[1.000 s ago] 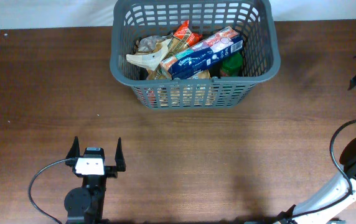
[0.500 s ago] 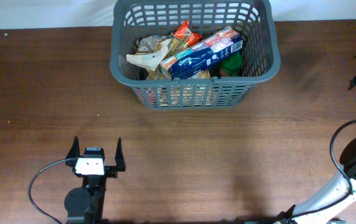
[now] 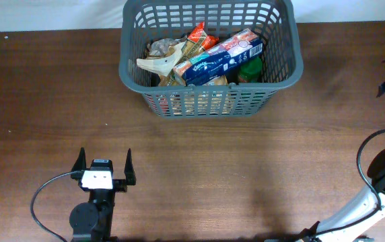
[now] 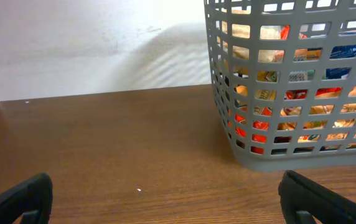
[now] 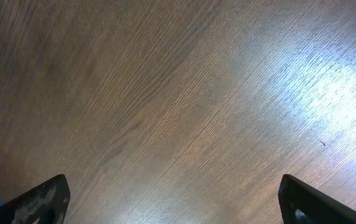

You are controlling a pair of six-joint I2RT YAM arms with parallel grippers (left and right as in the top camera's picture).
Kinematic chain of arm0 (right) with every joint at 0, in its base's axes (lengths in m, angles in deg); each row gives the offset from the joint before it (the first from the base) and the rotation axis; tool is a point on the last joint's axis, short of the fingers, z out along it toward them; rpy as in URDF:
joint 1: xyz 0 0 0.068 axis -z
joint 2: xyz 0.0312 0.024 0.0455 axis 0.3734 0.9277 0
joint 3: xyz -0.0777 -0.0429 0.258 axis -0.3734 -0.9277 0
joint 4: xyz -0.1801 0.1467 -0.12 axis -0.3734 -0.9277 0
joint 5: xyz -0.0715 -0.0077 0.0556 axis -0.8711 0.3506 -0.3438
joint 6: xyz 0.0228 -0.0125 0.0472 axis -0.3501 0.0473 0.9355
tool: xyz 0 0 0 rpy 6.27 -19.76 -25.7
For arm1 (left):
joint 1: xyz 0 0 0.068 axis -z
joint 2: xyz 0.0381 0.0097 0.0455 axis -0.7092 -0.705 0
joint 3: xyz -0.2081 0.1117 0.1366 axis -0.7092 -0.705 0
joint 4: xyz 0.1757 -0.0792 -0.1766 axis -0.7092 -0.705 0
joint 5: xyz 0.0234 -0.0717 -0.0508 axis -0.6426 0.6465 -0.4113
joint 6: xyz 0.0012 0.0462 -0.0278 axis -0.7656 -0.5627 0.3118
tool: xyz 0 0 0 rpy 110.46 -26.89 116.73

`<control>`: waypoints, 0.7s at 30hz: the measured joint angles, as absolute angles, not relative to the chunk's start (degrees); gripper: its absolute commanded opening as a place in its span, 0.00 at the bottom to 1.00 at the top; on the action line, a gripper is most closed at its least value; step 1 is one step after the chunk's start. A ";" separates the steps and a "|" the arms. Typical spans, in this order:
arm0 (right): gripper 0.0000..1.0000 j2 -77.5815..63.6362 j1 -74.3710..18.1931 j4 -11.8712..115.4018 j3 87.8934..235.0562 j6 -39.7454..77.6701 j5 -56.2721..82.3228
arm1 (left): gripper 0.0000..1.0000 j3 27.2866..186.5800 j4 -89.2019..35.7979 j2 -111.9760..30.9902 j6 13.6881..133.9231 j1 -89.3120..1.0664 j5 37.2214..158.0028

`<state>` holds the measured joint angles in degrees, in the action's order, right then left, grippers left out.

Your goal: Pack container

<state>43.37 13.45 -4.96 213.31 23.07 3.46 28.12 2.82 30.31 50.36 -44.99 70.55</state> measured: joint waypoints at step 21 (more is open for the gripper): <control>0.99 29.85 12.93 7.97 212.94 23.05 3.44 | 0.99 28.12 2.82 30.31 50.36 -44.99 70.55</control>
